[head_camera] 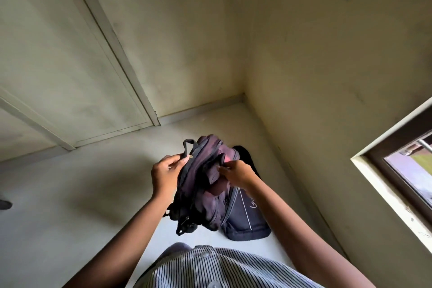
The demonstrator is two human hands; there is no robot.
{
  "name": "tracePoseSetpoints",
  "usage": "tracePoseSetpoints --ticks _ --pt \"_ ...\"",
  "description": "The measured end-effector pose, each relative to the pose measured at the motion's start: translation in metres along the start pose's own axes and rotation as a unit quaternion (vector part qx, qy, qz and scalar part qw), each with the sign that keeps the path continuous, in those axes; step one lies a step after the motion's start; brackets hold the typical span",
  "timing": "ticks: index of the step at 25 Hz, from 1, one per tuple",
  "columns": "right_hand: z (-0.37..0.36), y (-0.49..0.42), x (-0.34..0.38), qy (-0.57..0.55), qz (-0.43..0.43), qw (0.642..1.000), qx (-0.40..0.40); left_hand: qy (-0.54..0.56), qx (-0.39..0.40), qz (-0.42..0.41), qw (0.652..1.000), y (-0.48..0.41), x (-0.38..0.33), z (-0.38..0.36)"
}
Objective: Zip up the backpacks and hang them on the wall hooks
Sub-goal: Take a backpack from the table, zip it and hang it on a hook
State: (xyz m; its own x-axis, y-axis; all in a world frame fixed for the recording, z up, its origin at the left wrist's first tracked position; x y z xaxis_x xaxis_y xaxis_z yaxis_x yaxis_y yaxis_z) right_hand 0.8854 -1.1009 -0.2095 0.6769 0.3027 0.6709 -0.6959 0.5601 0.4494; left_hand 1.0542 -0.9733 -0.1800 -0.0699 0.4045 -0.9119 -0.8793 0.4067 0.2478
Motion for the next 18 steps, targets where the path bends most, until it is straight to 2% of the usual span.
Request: tracePoseSetpoints --ticks 1,2,5,7,9,12,15,18 --pt "0.009 0.005 0.024 0.056 0.054 0.997 -0.019 -0.013 0.006 -0.027 1.000 -0.005 -0.010 0.004" --pt "0.017 0.010 0.049 0.061 0.105 0.991 -0.051 -0.026 0.019 -0.055 0.998 -0.008 -0.022 0.008" --pt "0.047 0.017 0.116 -0.058 0.240 0.961 -0.128 -0.053 0.089 -0.138 0.985 -0.009 -0.072 0.016" --pt "0.063 -0.005 0.159 -0.033 0.304 0.944 -0.126 -0.082 0.127 -0.202 0.968 -0.019 -0.111 0.027" --pt "0.074 -0.030 0.201 0.033 0.337 0.935 -0.107 -0.096 0.145 -0.234 0.957 -0.039 -0.148 0.046" --pt "0.095 -0.066 0.270 0.052 0.380 0.916 -0.119 -0.081 0.150 -0.260 0.951 -0.088 -0.201 0.082" --pt "0.122 -0.100 0.315 0.080 0.405 0.894 -0.172 -0.010 0.152 -0.247 0.957 -0.138 -0.240 0.096" --pt "0.156 -0.138 0.356 0.130 0.385 0.884 -0.230 0.062 0.160 -0.197 0.965 -0.203 -0.270 0.100"
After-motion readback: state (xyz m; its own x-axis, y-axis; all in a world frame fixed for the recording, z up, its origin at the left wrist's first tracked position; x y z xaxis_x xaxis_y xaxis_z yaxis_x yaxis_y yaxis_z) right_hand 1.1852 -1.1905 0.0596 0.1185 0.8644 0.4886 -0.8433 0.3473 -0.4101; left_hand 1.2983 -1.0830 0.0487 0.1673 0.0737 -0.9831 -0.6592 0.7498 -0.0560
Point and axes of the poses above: each hand's wrist, its own y-axis away from the middle knuckle, its own z-axis out of the back of the hand, x = y × z, the point moved 10 cm from there along -y, towards the middle knuckle, and after that the axes turned 10 degrees about z, right-handed, at the moved point
